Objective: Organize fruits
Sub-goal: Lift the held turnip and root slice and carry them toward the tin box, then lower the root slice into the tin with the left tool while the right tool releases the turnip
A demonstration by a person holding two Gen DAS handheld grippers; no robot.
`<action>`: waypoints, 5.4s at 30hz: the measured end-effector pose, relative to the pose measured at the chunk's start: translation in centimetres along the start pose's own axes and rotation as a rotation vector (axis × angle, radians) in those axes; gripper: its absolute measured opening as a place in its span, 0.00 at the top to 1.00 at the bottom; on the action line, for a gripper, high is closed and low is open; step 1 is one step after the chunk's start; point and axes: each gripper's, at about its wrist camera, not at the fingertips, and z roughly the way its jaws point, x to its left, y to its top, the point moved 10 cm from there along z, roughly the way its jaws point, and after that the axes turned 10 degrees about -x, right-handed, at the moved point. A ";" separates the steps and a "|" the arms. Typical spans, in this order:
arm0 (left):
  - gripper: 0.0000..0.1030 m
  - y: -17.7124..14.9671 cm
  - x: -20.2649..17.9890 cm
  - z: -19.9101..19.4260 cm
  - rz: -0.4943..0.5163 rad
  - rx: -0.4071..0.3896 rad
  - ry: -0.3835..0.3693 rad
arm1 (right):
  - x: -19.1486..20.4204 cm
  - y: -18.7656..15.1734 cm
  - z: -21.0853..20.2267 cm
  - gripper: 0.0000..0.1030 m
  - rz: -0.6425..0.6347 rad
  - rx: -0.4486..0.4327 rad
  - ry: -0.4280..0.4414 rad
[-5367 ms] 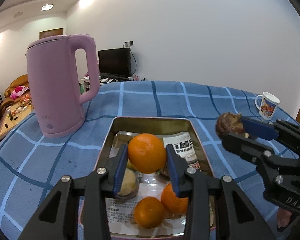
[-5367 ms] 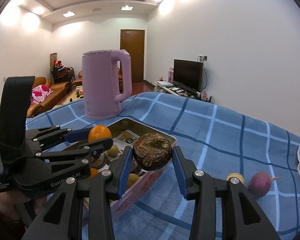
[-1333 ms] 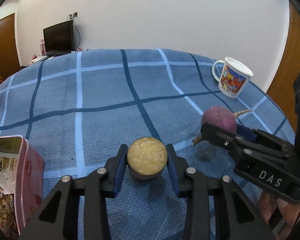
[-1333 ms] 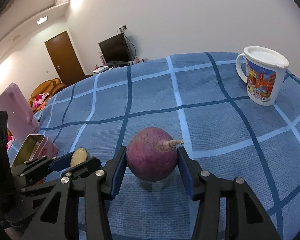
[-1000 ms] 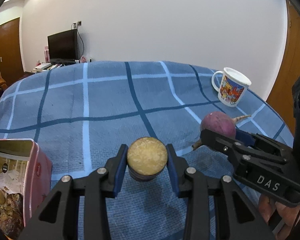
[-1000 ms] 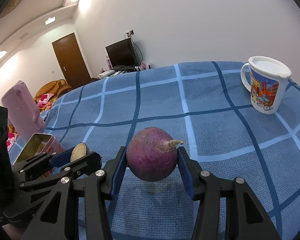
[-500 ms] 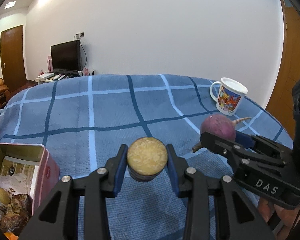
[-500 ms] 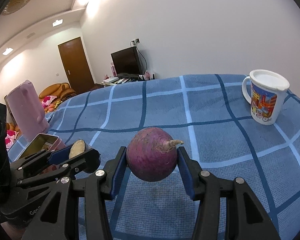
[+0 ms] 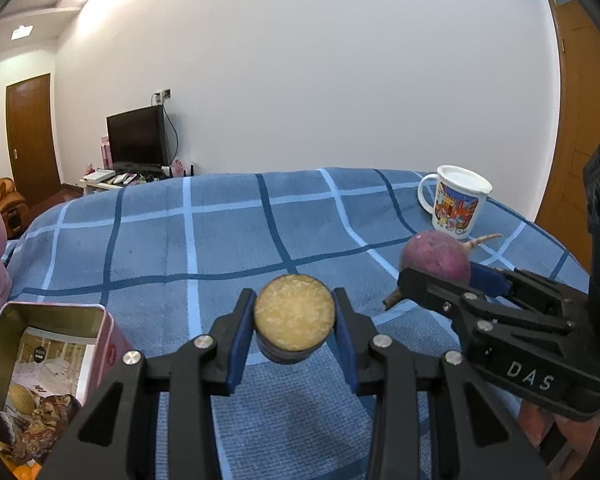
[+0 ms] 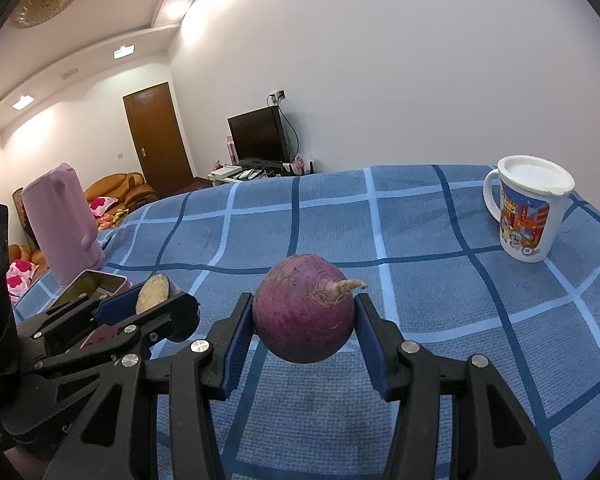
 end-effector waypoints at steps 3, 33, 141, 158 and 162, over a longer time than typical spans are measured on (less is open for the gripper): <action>0.62 0.2 0.0 -0.3 0.003 -0.014 0.003 | 0.2 0.2 -0.3 0.50 -0.014 -0.018 -0.001; 0.62 1.0 -0.1 -2.9 0.062 -0.118 0.053 | 1.3 1.0 -2.5 0.50 -0.086 -0.108 -0.016; 0.62 -1.1 13.2 -13.7 -0.084 -0.096 0.225 | 18.6 -0.2 -4.8 0.50 -0.275 -0.096 0.237; 0.62 -1.6 16.7 -14.8 -0.093 -0.082 0.302 | 22.3 -0.2 -4.2 0.50 -0.305 -0.092 0.296; 0.62 -1.7 17.5 -15.1 -0.097 -0.080 0.319 | 22.8 -0.4 -3.9 0.50 -0.311 -0.087 0.304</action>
